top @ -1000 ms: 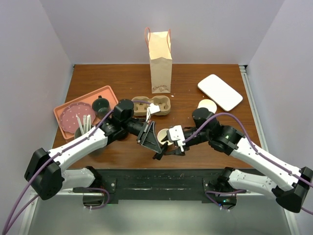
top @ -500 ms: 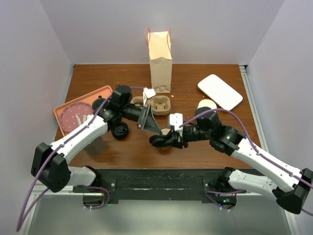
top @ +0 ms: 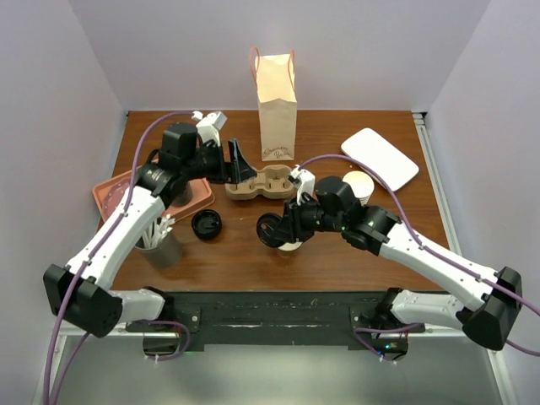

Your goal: Pack the takeout coffee

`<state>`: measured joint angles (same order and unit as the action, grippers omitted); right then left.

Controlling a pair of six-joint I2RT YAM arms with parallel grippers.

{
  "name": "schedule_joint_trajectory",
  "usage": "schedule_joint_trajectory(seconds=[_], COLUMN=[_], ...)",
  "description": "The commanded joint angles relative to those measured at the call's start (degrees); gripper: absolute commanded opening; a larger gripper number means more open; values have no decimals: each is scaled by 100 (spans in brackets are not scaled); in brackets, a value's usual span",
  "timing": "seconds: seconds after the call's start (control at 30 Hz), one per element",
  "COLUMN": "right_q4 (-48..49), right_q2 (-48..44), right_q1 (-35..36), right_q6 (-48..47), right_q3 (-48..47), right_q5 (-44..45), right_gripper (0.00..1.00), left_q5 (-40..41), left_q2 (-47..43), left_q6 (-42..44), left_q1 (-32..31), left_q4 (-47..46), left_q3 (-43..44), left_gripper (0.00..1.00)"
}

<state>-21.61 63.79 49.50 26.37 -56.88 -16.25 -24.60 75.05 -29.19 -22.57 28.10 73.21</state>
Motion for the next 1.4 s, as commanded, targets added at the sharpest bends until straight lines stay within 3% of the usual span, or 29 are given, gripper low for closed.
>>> schedule_joint_trajectory(seconds=[0.0,0.27,0.47,1.37], right_q4=[-187,148,341,649], right_q2=[-33,46,151,679], right_q1=[-80,-800,-1038,-1188], right_q6=[1115,1564,1467,1582], right_q3=[124,617,749,1012], right_q5=[368,-194,-335,-739], right_gripper=[14,16,17,23], left_q5=[176,-264,-159,-405], left_q2=[-411,-614,-342,397], left_q6=[606,590,476,238], left_q1=[-133,-687,-995,-1285], left_q4=[-111,-445,-524,-832], left_q3=[-770,-1792,-1802,-1801], left_gripper=[78,70,66,55])
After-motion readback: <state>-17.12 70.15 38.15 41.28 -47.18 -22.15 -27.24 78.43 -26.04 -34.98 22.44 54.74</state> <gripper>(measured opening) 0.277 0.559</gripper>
